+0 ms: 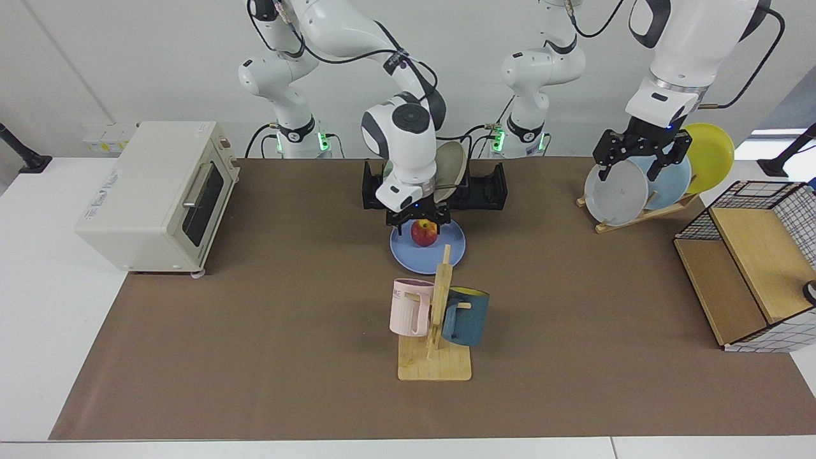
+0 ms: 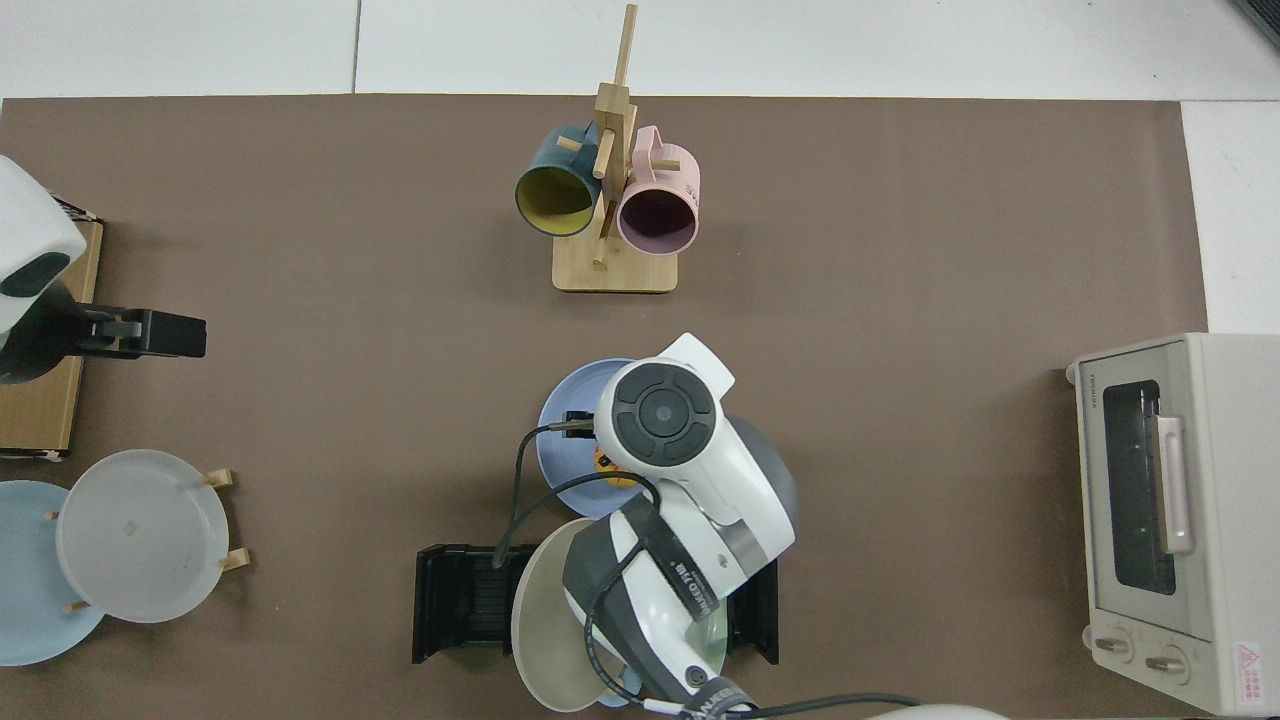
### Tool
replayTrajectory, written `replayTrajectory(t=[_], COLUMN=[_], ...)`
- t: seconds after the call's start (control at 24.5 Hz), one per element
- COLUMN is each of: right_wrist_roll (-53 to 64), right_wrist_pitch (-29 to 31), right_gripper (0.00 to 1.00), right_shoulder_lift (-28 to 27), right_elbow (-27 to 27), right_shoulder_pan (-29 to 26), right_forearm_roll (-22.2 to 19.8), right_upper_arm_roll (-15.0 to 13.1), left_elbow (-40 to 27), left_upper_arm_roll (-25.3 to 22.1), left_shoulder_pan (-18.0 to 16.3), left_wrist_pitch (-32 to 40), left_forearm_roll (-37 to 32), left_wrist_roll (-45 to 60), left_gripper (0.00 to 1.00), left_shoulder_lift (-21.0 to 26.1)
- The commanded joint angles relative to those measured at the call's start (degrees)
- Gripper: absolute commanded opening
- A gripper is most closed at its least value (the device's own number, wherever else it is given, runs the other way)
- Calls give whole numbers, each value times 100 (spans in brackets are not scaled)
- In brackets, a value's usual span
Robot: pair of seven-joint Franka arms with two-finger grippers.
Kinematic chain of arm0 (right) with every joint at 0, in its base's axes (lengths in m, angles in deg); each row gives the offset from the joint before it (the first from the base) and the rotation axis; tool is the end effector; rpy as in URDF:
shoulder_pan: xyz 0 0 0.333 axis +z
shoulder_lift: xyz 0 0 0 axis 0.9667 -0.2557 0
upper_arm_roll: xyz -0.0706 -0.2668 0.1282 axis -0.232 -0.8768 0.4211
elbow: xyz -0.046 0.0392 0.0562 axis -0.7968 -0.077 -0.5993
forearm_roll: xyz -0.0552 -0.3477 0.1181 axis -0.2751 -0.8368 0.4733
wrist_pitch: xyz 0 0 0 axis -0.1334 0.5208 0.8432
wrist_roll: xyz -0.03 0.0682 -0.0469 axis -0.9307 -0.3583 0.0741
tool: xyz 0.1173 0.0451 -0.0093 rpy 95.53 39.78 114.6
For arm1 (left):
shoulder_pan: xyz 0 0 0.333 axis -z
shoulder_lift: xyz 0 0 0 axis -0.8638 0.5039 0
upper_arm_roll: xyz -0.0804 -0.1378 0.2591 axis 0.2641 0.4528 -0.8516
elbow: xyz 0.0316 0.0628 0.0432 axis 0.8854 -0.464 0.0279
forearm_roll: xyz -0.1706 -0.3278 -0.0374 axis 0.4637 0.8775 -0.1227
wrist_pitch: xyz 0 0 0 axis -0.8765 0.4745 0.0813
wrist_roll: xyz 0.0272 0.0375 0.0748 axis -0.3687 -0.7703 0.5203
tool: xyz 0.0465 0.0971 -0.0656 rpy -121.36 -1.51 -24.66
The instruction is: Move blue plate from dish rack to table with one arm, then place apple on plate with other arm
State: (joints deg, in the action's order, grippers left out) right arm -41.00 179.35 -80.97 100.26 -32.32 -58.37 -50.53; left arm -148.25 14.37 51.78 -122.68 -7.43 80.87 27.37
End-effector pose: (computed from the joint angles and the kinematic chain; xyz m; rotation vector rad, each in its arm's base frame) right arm 0.5056 0.3497 0.3736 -3.0580 0.0603 -0.0829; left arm 0.5247 -0.0321 0.5908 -3.1016 0.1456 -0.1516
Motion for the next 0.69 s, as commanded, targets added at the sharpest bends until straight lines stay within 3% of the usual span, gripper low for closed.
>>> replayTrajectory(t=[0.0,0.2,0.41,0.65], right_wrist_roll=[559,1882,3369,3890], right_wrist_pitch=[-576,-1008,-1035,-1394], right_gripper=[100,100,100,100], right_shoulder_lift=[637,1007,1130,1463], right_elbow=[148,237,184,193], right_shoulder_pan=[-620,-1675,-2501,-3082], right_forearm_roll=[145,110,-31,-110], right_upper_arm_roll=[38,21,3,3], left_elbow=[-7,-7,-7,-7], left_upper_arm_roll=[-6,2,3,3], left_shoulder_pan=[23,31,31,31], left_wrist_pitch=[-7,2,11,11], left_forearm_roll=[33,33,33,33], left_wrist_roll=[85,93,93,93], left_gripper=[100,100,100,100], left_shoulder_lift=[2,2,2,2])
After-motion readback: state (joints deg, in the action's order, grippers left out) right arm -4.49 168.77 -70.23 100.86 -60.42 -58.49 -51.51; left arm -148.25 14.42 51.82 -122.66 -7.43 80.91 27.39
